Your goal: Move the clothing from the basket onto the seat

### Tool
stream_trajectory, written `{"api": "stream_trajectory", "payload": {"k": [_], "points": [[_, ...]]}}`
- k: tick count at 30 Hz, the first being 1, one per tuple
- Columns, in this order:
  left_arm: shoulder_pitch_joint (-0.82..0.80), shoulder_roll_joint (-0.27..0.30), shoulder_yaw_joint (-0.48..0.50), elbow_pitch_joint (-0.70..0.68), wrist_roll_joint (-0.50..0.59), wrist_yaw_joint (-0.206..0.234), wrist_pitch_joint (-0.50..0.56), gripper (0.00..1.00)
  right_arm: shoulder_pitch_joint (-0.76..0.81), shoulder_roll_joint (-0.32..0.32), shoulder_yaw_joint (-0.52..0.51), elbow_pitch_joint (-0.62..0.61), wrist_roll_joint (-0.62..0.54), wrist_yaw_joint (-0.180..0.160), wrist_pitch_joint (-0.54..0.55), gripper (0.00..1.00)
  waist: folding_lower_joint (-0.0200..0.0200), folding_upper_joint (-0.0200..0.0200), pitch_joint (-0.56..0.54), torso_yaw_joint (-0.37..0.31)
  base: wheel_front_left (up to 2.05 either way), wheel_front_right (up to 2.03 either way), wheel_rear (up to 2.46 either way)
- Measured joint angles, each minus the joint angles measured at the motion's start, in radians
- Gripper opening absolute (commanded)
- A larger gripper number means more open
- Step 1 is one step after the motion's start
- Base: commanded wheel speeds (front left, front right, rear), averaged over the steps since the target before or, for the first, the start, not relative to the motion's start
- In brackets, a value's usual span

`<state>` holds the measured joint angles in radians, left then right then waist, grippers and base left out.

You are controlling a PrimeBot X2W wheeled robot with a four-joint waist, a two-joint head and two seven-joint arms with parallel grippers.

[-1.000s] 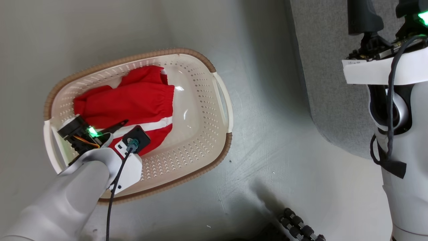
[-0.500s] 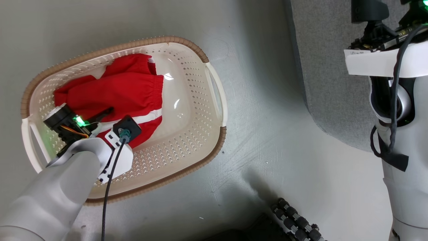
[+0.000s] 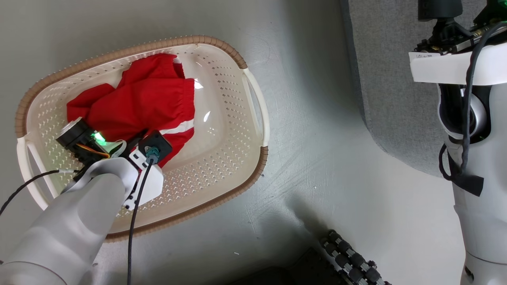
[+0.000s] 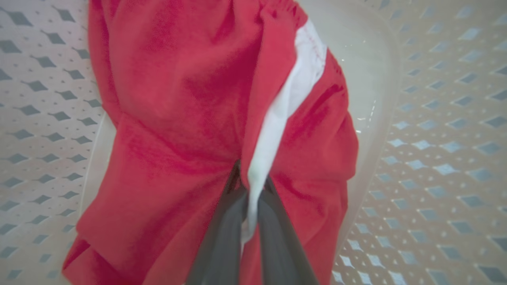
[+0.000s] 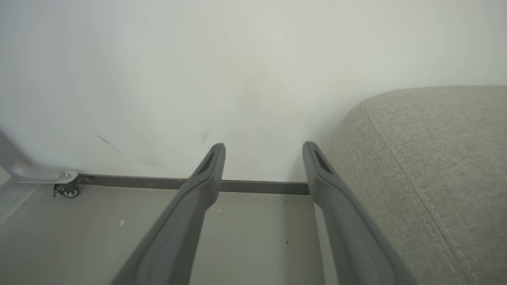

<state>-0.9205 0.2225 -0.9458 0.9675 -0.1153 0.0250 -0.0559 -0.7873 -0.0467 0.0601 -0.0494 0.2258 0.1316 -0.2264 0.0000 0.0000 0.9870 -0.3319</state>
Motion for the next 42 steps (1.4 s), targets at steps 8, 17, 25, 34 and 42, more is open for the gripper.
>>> {"api": "stream_trajectory", "payload": {"k": [8,17,25,34,42], "points": [[-0.012,-0.007,0.026,-0.018,-0.027,-0.001,-0.053,0.00,-0.001,0.000,-0.001,0.039,-0.022,0.000,-0.011,1.00,0.0000,0.0000,-0.017,0.018,0.00,0.00,0.00],[-0.015,-0.018,0.055,-0.047,-0.065,-0.004,-0.106,0.00,-0.002,0.000,0.022,0.095,-0.043,0.000,-0.021,1.00,0.0000,0.0000,-0.058,0.047,0.00,0.00,0.00],[-0.015,-0.037,0.108,-0.092,-0.119,-0.010,-0.149,0.00,-0.002,-0.001,0.043,0.151,-0.082,0.000,-0.021,1.00,0.0000,0.0000,-0.110,0.078,0.00,0.00,0.00],[-0.010,-0.051,0.159,-0.160,-0.171,-0.004,-0.172,0.00,-0.001,-0.003,0.045,0.202,-0.105,0.000,-0.021,1.00,0.0001,0.0000,-0.182,0.119,0.00,0.00,0.00],[0.013,-0.057,0.200,-0.235,-0.221,-0.004,-0.183,0.00,0.006,-0.030,0.050,0.260,-0.128,0.000,-0.022,1.00,0.0001,0.0000,-0.268,0.162,0.00,0.00,0.00]]}}
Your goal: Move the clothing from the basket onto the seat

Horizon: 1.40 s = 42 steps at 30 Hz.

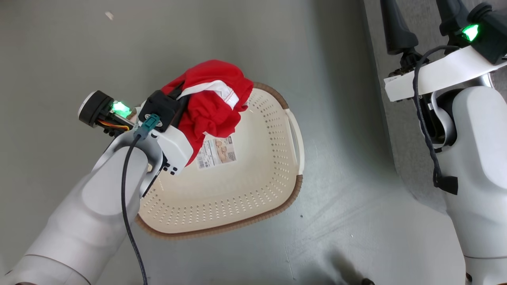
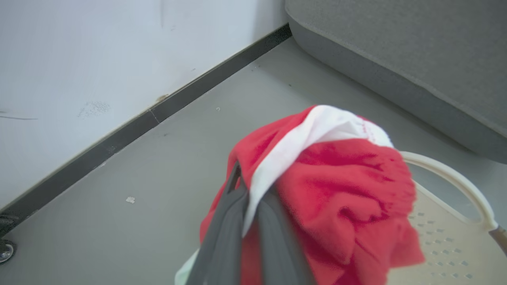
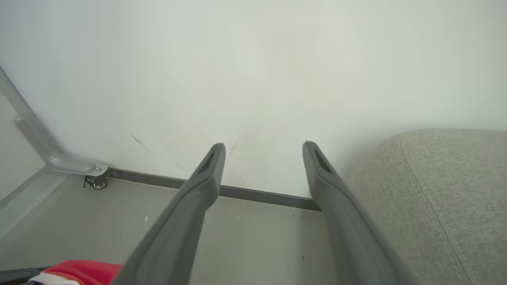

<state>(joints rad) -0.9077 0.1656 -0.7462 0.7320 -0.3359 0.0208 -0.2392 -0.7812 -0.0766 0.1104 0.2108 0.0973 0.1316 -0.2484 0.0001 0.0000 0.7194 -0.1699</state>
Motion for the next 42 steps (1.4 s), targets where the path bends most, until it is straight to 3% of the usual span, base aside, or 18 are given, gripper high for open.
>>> {"api": "stream_trajectory", "payload": {"k": [42], "points": [[0.245,0.053,0.164,-0.170,-0.238,-0.025,0.002,0.00,0.307,-0.016,-0.007,0.129,-0.020,0.000,-0.004,1.00,0.0000,0.0000,-0.481,0.115,0.00,0.00,0.00]]}}
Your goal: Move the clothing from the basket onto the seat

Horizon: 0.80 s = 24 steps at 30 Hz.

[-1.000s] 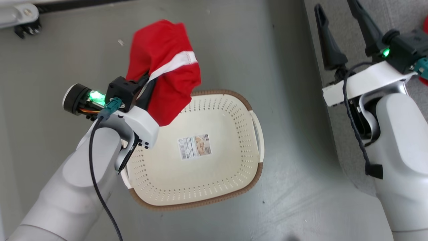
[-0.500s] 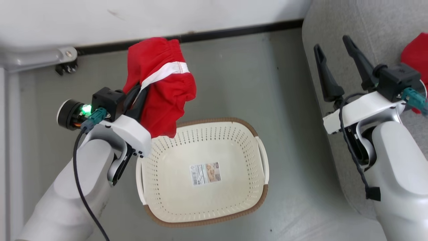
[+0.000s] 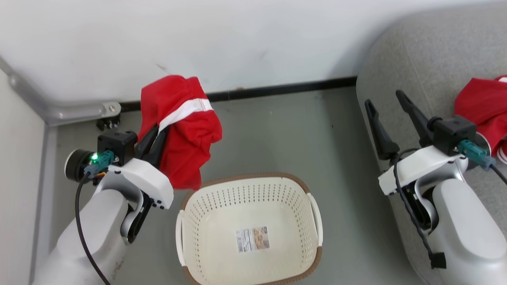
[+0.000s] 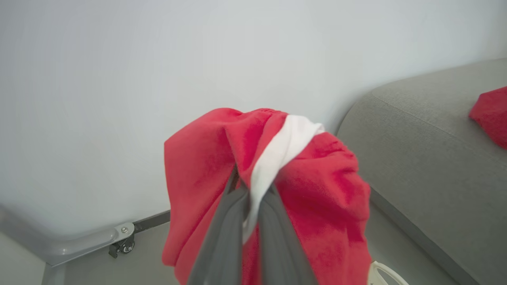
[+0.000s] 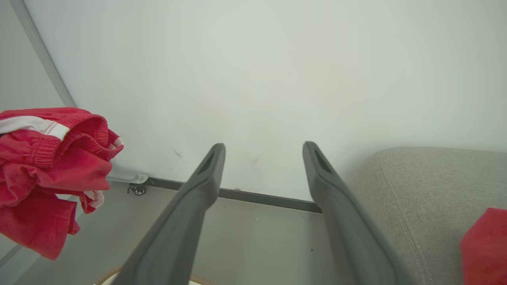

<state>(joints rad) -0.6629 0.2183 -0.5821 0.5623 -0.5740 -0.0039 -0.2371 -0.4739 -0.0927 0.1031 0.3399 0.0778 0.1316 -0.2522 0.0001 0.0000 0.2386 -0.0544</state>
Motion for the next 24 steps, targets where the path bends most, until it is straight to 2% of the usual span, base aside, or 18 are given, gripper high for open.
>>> {"api": "stream_trajectory", "payload": {"k": [16,24], "points": [[0.100,0.014,0.000,-0.041,-0.042,0.000,0.052,0.00,0.113,0.005,0.007,0.016,0.003,0.000,0.000,1.00,0.0000,0.0000,-0.170,0.027,0.00,0.00,0.00],[0.124,0.019,-0.010,-0.070,-0.051,0.000,0.086,0.00,0.161,0.011,0.043,0.017,0.008,0.000,0.008,1.00,0.0000,0.0000,-0.238,0.038,0.00,0.00,0.00]]}}
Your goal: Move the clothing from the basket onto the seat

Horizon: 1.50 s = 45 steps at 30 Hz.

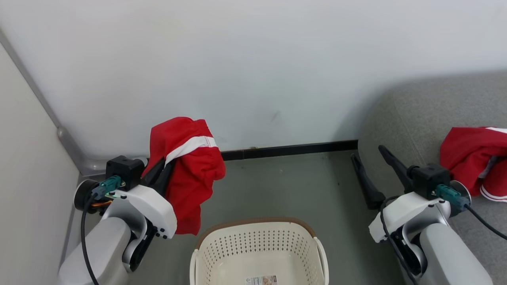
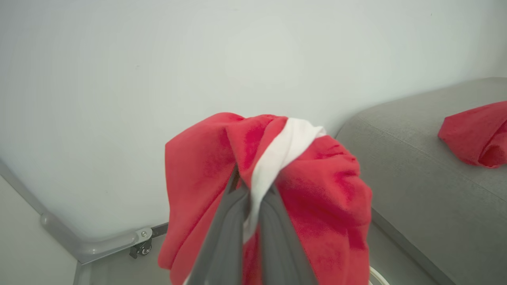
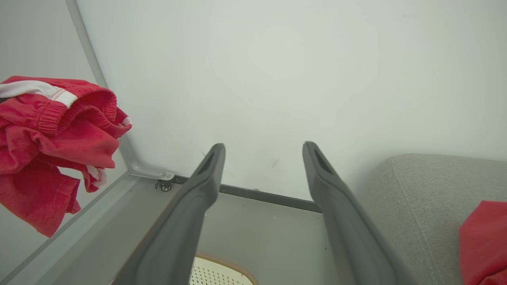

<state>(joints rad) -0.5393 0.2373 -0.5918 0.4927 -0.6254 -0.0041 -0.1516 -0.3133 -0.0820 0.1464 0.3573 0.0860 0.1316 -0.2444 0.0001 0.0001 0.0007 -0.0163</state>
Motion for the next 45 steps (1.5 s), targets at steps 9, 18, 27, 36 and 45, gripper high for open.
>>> {"api": "stream_trajectory", "payload": {"k": [9,18,27,36,45], "points": [[0.042,-0.004,-0.019,-0.027,-0.018,0.000,0.041,0.00,0.019,0.002,0.062,-0.003,0.021,0.000,0.026,1.00,0.0000,0.0000,-0.058,0.012,0.00,0.00,0.00],[0.045,-0.042,-0.048,-0.068,-0.024,-0.006,0.077,0.00,0.002,0.001,0.200,0.002,0.052,0.000,0.064,1.00,-0.0001,0.0000,-0.092,0.024,0.00,0.00,0.00],[0.044,-0.066,-0.072,-0.103,-0.024,-0.007,0.107,0.00,-0.071,0.001,0.397,0.030,0.110,0.000,0.094,1.00,0.0000,0.0000,-0.089,0.048,0.00,0.00,0.00],[0.042,-0.072,-0.086,-0.122,-0.024,-0.007,0.132,0.00,-0.144,0.002,0.576,0.065,0.175,0.000,0.112,1.00,0.0000,0.0000,-0.076,0.078,0.00,0.00,0.00],[0.036,-0.081,-0.091,-0.141,-0.024,-0.002,0.142,0.00,-0.250,0.002,0.705,0.136,0.223,0.000,0.111,1.00,0.0000,0.0000,-0.060,0.108,0.00,0.00,0.00]]}}
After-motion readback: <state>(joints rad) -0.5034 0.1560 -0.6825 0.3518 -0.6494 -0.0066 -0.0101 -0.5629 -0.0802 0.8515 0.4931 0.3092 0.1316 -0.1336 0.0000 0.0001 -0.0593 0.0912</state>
